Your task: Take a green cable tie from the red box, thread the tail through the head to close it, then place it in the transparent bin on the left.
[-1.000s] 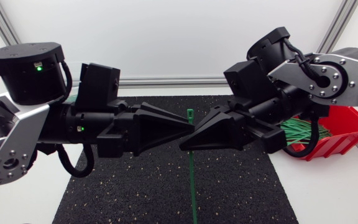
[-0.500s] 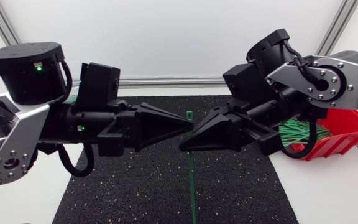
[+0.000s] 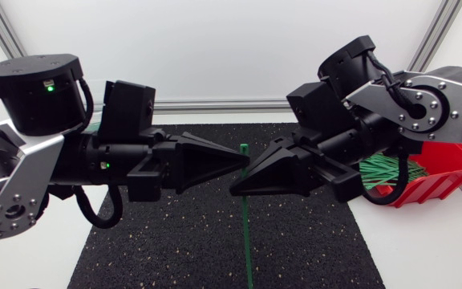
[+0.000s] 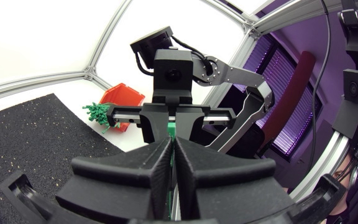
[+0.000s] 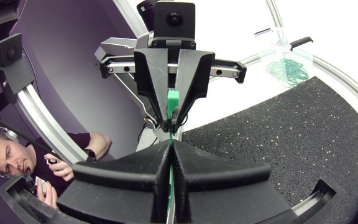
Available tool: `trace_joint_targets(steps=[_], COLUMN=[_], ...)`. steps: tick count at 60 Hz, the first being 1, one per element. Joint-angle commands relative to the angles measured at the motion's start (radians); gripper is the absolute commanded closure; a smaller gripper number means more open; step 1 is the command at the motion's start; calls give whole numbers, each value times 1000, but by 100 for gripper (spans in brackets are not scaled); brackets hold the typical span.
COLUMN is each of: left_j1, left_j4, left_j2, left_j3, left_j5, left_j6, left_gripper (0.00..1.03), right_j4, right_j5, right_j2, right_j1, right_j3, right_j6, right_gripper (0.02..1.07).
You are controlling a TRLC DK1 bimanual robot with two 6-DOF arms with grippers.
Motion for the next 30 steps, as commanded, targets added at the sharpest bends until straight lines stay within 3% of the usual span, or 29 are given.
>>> trace_joint_targets(steps=[1,30], left_j1=[-11,-20], left_j4=[13,3], left_j2=[17,17], left_j3=[18,27], left_j5=[-5,-13], left_j6=[-25,-38], left_gripper=[99,99], right_j4=[13,102], right_j5=[6,43], right_j2=[-17,-33], right_j1=[9,38], right_j3=[-24,-55], right_j6=[18,82], right_gripper=[101,101])
